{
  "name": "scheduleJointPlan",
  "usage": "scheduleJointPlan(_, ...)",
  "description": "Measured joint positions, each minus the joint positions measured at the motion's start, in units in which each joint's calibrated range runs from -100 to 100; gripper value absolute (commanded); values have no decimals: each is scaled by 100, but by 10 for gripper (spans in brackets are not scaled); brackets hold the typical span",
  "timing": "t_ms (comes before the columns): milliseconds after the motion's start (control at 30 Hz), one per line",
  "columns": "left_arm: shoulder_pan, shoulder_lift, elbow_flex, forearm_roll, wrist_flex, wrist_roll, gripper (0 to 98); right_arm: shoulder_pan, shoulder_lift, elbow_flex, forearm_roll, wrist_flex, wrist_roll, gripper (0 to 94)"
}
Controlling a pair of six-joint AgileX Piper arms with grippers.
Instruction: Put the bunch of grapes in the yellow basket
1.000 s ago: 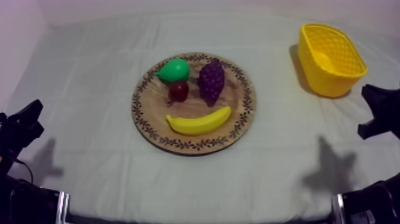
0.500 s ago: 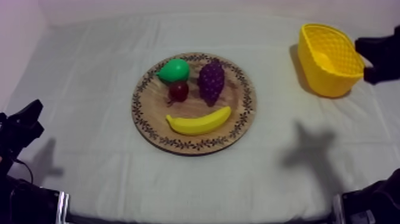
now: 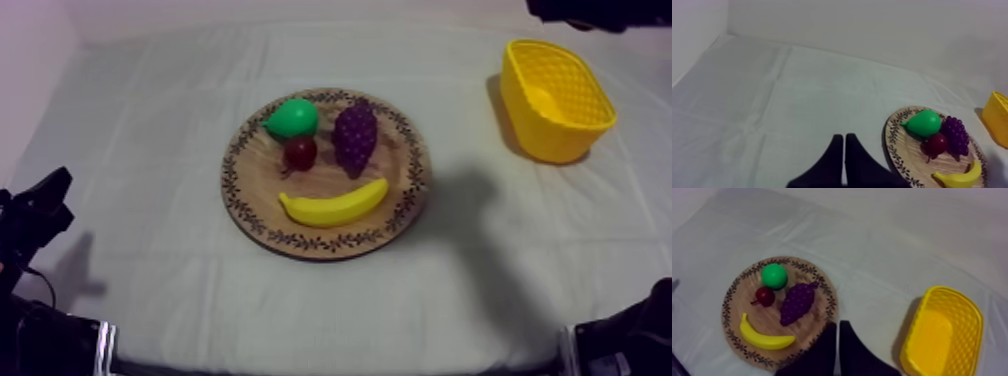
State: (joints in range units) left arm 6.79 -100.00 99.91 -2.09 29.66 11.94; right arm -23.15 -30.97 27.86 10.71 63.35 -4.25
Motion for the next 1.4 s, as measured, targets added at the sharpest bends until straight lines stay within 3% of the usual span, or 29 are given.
scheduleJointPlan(267,0,0,0,0,-7,0,1,-313,1351,-1458,93,857,-368,2)
scheduleJointPlan(633,0,0,0,0,0,0,1,-395,2991,-3202,282,1302,-874,2)
scheduleJointPlan(900,0,0,0,0,0,0,1,-531,3939,-4196,390,1971,-1334,2)
scheduleJointPlan(1400,0,0,0,0,0,0,1,-693,5450,-5334,207,3352,-1425,2)
